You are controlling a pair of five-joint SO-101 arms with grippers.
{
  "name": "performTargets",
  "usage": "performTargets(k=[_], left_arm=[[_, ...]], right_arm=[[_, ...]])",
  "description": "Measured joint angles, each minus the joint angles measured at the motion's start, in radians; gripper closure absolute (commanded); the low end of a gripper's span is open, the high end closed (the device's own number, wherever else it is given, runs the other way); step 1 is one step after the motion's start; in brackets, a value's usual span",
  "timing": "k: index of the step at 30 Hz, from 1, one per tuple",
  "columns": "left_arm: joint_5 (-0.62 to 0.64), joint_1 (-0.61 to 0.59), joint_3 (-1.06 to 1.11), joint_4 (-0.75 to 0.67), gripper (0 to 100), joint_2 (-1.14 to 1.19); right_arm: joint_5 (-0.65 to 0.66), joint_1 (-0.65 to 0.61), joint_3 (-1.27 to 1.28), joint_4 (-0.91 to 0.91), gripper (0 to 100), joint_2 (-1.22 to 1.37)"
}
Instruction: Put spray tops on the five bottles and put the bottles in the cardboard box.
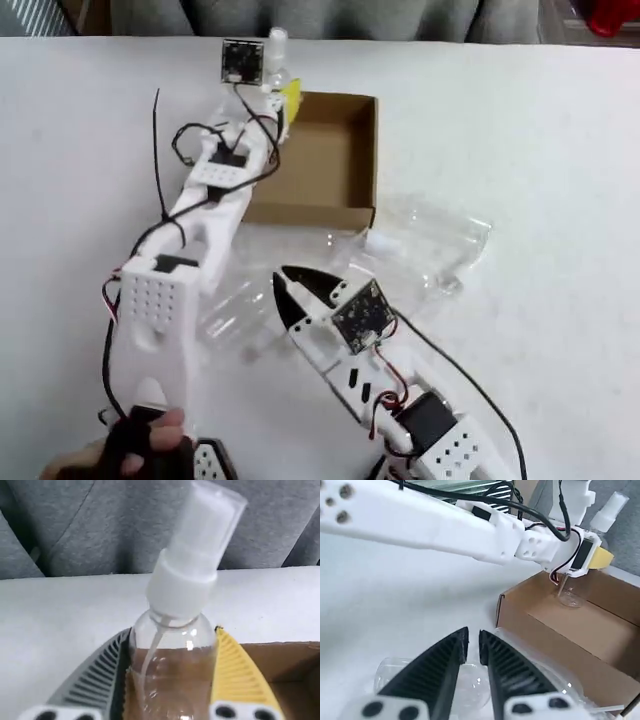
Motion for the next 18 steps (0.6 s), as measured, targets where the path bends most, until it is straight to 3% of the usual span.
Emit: performTargets(k=[5,11,18], left_arm=[[-0.002,-0.006,-0.005,-0.052,96,0.009],[-0.035,-0.009,0.127,-0.273,96,0.012],[-0.066,-0.008,0.138,-0.269,96,0.011]], right_arm=[[0.0,0.0,0.0,0.0,98.4,0.0],[0.0,0.0,0.0,0.0,98.4,0.0],[0.0,0.0,0.0,0.0,98.4,0.0]])
